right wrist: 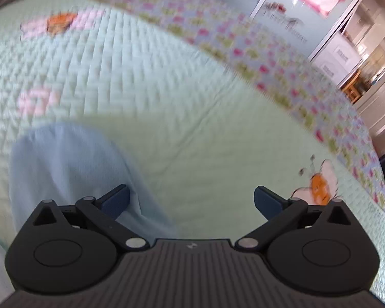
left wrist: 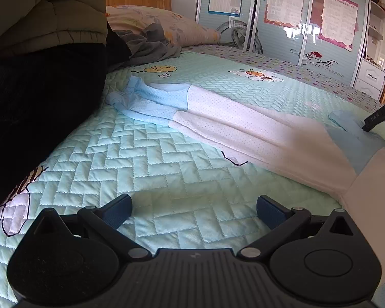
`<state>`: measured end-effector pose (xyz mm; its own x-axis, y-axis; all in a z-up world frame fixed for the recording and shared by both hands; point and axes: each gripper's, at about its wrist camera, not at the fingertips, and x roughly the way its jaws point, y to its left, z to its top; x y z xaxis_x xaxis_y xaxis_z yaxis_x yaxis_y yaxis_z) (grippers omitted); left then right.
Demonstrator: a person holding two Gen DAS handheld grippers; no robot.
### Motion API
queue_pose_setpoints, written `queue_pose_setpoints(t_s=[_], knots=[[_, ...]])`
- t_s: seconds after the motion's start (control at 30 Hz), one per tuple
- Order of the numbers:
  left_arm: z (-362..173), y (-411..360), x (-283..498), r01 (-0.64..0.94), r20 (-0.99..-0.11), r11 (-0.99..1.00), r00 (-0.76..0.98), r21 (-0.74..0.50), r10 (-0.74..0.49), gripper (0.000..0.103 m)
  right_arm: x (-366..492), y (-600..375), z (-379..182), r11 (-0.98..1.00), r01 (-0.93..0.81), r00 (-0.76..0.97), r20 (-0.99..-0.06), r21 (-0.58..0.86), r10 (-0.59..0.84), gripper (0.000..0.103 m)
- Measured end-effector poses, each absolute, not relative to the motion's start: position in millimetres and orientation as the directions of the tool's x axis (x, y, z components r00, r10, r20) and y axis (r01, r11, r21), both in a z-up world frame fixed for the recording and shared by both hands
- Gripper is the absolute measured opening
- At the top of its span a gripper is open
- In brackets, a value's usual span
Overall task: Fold clothes
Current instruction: 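Move the right gripper to the other light-blue sleeve cuff, then close the right gripper on the light-blue sleeve cuff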
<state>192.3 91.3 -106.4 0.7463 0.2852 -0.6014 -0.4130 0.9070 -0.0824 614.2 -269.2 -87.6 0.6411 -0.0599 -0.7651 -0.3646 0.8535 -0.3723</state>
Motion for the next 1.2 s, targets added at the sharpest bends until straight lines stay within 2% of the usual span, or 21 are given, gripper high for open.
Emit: queue_pose_setpoints(t_s=[0.07,0.13,0.2,0.27,0.33,0.43,0.57,0.7,0.77,0.8,0.87,0.9,0.93,1.2], knots=[[-107,91,192,-0.413,-0.601,0.907,0.746,-0.083,0.285,0.103,608,-264,-93,0.845,-0.395,0.635,-0.772,-0.360,-0.033,0.069],[-107,91,192,-0.413,-0.601,0.907,0.747,-0.083,0.285,0.103,605,-257,-93,0.851,-0.418,0.618,-0.786,-0.318,0.010,0.035],[-107,91,193,-0.413,-0.601,0.907,0.747,-0.083,0.285,0.103,603,-248,-89,0.845,-0.415,0.636,-0.771,-0.338,0.004,0.027],[-107,91,192,-0.413,-0.601,0.907,0.748,-0.086,0.283,0.103,601,-246,-81,0.837,-0.408,0.681,-0.732,-0.365,0.013,0.042],[-107,92,192,-0.413,-0.600,0.906,0.749,-0.091,0.281,0.103,602,-255,-70,0.853,-0.403,0.707,-0.705,-0.332,0.060,0.102],[-107,92,192,-0.413,-0.601,0.906,0.748,-0.091,0.281,0.103,608,-272,-61,0.880,-0.401,0.690,-0.716,-0.253,0.109,0.103],[-107,91,193,-0.413,-0.603,0.907,0.745,-0.082,0.284,0.103,621,-285,-64,0.885,-0.373,0.687,-0.724,-0.280,0.060,0.103],[-107,91,193,-0.413,-0.604,0.907,0.745,-0.081,0.285,0.103,623,-269,-91,0.839,-0.431,0.636,-0.772,-0.331,0.023,0.103],[-107,91,192,-0.413,-0.603,0.907,0.745,-0.082,0.284,0.103,614,-257,-99,0.804,-0.451,0.662,-0.749,-0.388,0.009,0.103],[-107,92,192,-0.413,-0.603,0.907,0.745,-0.083,0.284,0.103,610,-253,-101,0.792,-0.457,0.672,-0.741,-0.406,0.008,0.100],[-107,92,192,-0.413,-0.603,0.907,0.746,-0.085,0.283,0.103,607,-248,-100,0.787,-0.480,0.656,-0.754,-0.388,0.029,0.072],[-107,93,192,-0.413,-0.603,0.907,0.746,-0.085,0.283,0.103,606,-245,-99,0.784,-0.492,0.648,-0.760,-0.379,0.039,0.040],[-107,93,192,-0.413,-0.603,0.907,0.746,-0.086,0.283,0.103,604,-243,-99,0.781,-0.503,0.640,-0.766,-0.370,0.050,0.014],[-108,92,193,-0.411,-0.601,0.907,0.749,-0.092,0.278,0.103,595,-247,-93,0.802,-0.519,0.620,-0.776,-0.296,0.115,0.014]])
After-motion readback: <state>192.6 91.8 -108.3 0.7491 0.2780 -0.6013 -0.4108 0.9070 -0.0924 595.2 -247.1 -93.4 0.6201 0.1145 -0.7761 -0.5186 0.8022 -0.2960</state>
